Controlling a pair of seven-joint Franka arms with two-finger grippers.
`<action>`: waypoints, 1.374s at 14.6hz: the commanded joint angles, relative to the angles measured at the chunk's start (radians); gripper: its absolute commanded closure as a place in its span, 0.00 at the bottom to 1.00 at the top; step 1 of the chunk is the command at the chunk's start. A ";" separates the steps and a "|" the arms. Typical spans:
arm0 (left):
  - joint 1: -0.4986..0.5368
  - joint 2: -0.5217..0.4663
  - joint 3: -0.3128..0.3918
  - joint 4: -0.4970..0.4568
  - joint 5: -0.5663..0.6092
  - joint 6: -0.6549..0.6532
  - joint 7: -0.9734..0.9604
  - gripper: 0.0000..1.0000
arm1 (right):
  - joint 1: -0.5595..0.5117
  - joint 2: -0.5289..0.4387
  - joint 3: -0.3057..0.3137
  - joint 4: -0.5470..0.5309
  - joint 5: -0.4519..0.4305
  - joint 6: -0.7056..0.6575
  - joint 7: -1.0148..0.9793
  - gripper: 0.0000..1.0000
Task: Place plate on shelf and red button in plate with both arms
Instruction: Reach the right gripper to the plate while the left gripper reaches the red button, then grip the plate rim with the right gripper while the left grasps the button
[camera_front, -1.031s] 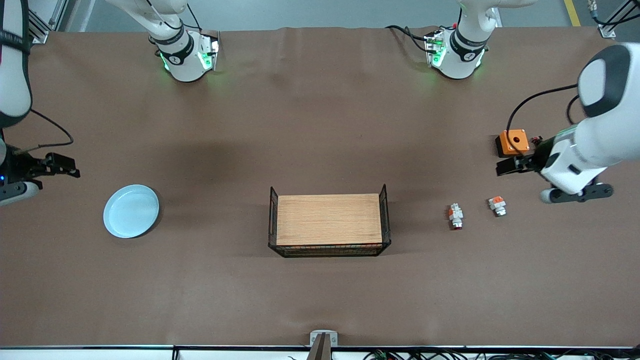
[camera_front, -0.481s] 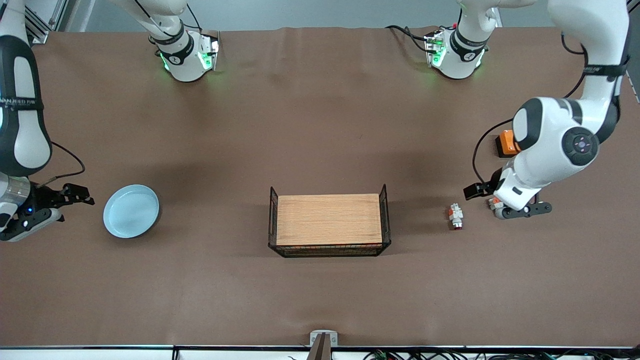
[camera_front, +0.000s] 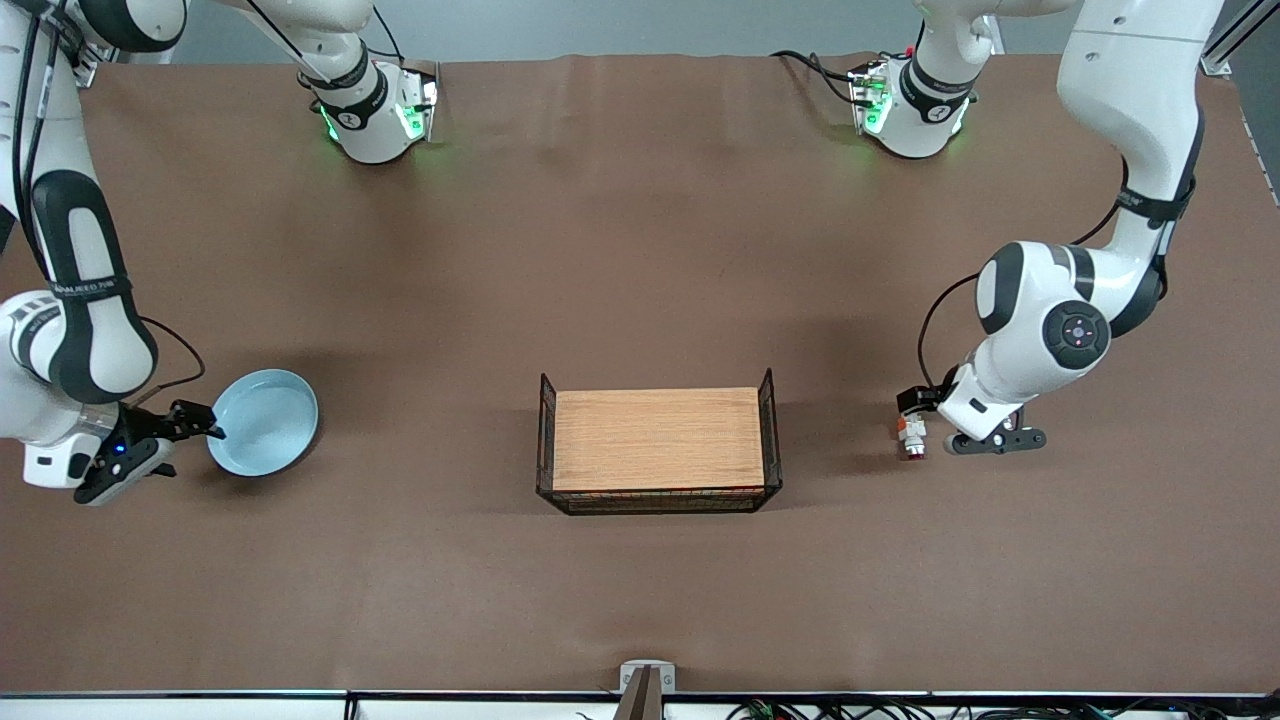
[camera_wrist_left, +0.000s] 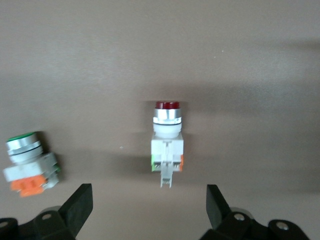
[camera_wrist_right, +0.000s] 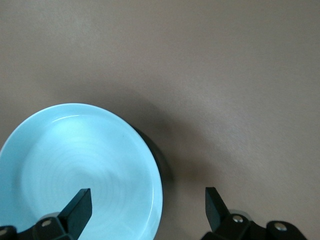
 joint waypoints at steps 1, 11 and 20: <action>-0.010 0.049 0.001 0.033 0.029 0.018 0.004 0.00 | -0.016 0.021 0.014 0.013 0.047 0.010 -0.050 0.00; -0.010 0.158 0.001 0.099 0.031 0.076 0.002 0.00 | -0.016 0.054 0.018 -0.033 0.049 0.103 -0.062 0.16; -0.010 0.162 0.001 0.097 0.029 0.070 -0.008 0.48 | -0.021 0.054 0.018 -0.031 0.049 0.092 -0.051 0.95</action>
